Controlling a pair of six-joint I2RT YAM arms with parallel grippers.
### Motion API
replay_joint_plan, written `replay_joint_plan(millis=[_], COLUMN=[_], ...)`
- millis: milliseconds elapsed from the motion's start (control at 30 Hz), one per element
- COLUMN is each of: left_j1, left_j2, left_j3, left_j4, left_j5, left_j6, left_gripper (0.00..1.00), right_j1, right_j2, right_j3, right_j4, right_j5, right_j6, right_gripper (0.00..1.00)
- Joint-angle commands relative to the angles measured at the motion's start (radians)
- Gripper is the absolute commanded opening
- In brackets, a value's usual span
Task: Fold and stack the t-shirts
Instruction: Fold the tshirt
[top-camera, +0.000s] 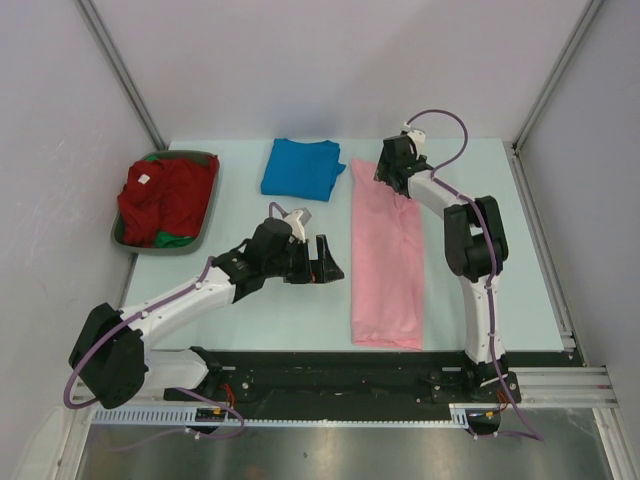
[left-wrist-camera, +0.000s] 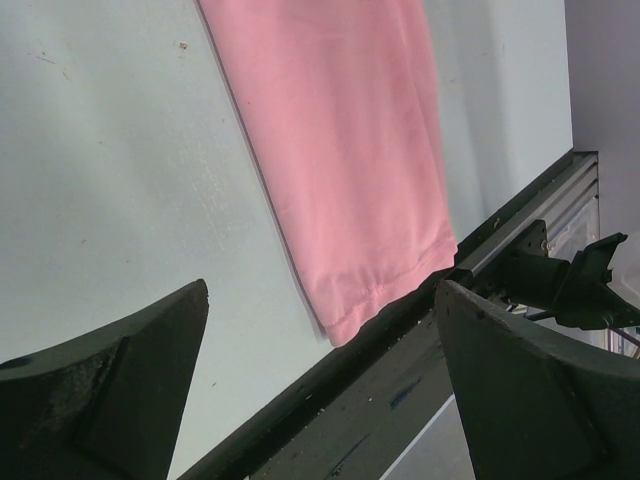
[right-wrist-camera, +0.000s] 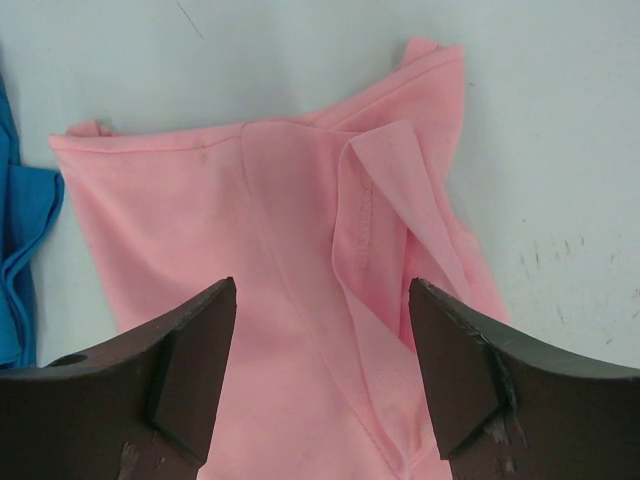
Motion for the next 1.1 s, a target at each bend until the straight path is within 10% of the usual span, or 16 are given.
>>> replay_joint_plan(millis=[0, 800, 1067], left_j1=[0.005, 0.008, 0.009], left_j2=[-0.014, -0.021, -0.026], left_j3=[-0.004, -0.004, -0.006], left_j4=[0.031, 0.023, 0.018], left_j5=[0.024, 0.02, 0.02], left_j6=[-0.007, -0.004, -0.001], left_gripper=[1.0, 1.0, 1.0], right_j1=[-0.009, -0.009, -0.01], right_j2=[0.025, 0.062, 0.062], right_j3=[0.056, 0.07, 0.073], right_j4=[-0.009, -0.04, -0.049], right_j5=[0.003, -0.017, -0.01], right_j6=[-0.018, -0.021, -0.024], right_gripper=[0.73, 0.5, 0.29])
